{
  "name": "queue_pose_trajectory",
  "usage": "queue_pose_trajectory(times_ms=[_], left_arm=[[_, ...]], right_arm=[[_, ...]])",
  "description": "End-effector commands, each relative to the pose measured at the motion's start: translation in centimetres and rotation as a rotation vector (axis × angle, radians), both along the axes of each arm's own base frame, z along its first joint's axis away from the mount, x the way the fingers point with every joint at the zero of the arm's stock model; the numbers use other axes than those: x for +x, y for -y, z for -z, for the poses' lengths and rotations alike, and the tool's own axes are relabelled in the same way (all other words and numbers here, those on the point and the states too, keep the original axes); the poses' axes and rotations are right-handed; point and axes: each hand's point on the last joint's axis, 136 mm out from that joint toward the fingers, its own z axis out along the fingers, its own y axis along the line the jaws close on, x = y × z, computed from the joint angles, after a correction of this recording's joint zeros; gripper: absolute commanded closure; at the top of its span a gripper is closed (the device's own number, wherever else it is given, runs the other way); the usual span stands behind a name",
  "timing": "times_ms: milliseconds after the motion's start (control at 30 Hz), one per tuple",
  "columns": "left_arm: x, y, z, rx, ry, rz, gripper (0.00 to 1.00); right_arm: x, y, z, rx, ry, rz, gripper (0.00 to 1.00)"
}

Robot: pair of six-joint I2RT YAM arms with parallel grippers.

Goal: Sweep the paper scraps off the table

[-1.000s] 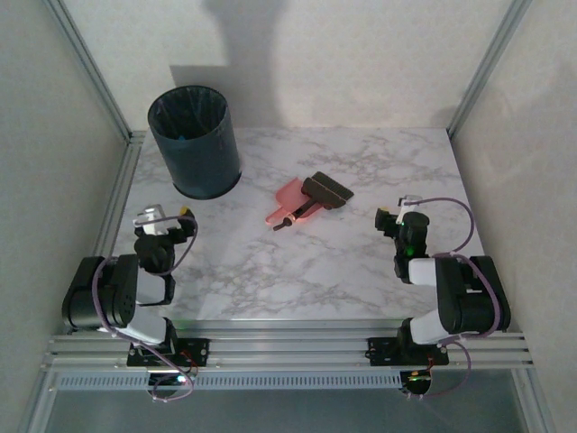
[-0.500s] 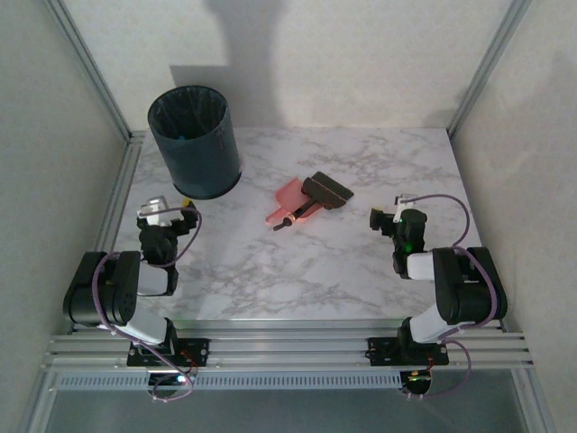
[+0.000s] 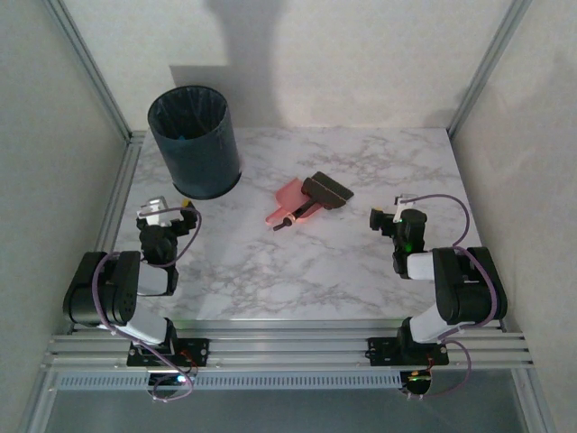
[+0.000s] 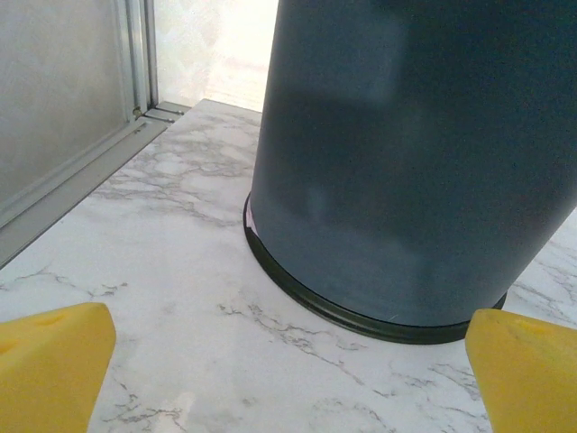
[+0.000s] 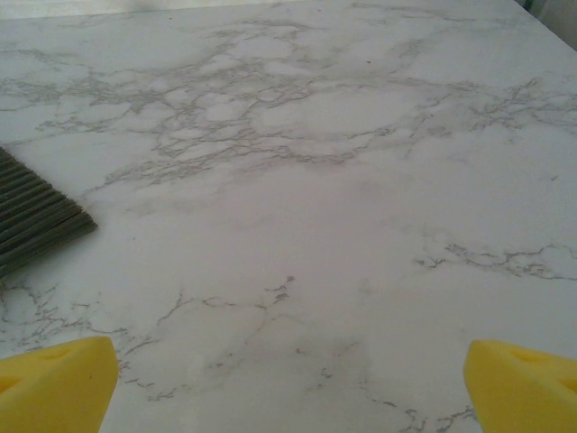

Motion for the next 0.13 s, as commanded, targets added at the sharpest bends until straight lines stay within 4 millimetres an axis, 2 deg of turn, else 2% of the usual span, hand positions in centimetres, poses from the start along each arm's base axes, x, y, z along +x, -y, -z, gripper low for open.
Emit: queue_pose_trajectory(times_ms=[0,100], left_arm=[[0.29,0.03,-0.29,0.019,0.007,-0.002,0.01],[0.29,0.06,-0.28,0.019,0.006,-0.001,0.01]], right_arm=[[0.54,-0.3,-0.58,-0.006,0.017,-0.013,0.01],[0.51,-0.3,-0.54,-0.007,0.016,-0.013,0.01]])
